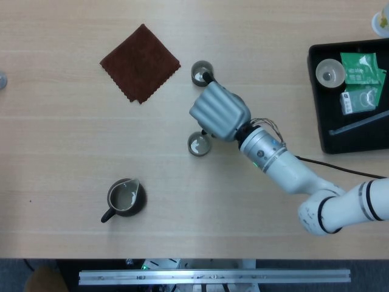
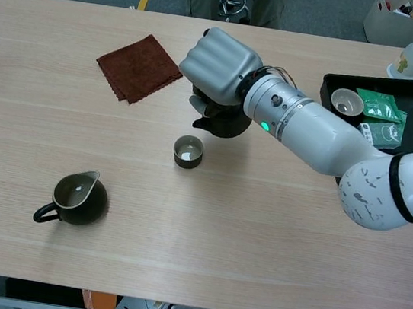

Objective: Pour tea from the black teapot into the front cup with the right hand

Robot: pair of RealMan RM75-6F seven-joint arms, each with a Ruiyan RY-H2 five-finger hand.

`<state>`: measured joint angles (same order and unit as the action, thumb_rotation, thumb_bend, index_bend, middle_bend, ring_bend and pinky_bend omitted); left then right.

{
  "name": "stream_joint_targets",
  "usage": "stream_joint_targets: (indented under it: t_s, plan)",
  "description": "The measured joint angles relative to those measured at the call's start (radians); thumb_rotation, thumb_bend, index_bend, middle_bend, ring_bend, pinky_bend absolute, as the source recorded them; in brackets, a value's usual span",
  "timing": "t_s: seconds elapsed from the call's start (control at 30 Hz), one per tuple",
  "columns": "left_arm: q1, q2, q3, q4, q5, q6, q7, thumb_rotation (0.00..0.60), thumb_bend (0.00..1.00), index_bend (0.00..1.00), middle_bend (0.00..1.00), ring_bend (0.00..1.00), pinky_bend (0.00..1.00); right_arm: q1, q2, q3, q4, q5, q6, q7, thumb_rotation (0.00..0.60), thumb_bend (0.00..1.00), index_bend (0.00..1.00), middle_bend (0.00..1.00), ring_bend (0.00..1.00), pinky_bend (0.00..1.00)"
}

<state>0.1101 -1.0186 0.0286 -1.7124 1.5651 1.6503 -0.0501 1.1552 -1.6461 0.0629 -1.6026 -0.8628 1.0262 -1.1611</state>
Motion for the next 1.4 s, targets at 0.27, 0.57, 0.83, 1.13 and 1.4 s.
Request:
stream_joint_targets:
  t_s: [0.27,0.57,0.83,1.13,1.4]
  plan:
    - [0.007,-0.007,0.001,0.011,-0.003,0.005,-0.008,0.6,0.39,0.22,0.23,0.18,0.15,0.018,-0.03,-0.011,0.026,0.001,-0.002,-0.045,0.354,0.43,0.95,0.91,0.8,0.3]
    - [0.014,-0.014,0.001,0.02,-0.004,0.011,-0.014,0.6,0.39,0.22,0.23,0.18,0.15,0.036,-0.053,-0.016,0.04,0.005,-0.003,-0.085,0.357,0.43,0.95,0.91,0.8,0.3]
    - [0.017,-0.018,0.0,0.025,-0.002,0.013,-0.018,0.6,0.39,0.22,0.23,0.18,0.15,0.049,-0.068,-0.023,0.048,0.006,0.001,-0.123,0.359,0.42,0.95,0.91,0.8,0.3]
    - [0.019,-0.021,-0.001,0.029,-0.002,0.014,-0.02,0.6,0.39,0.22,0.23,0.18,0.15,0.059,-0.075,-0.038,0.051,0.006,0.002,-0.163,0.36,0.41,0.95,0.91,0.8,0.3]
    - [0.021,-0.024,-0.001,0.031,-0.003,0.014,-0.02,0.6,0.39,0.22,0.23,0.18,0.15,0.065,-0.076,-0.045,0.05,0.006,0.008,-0.186,0.362,0.41,0.95,0.91,0.8,0.3]
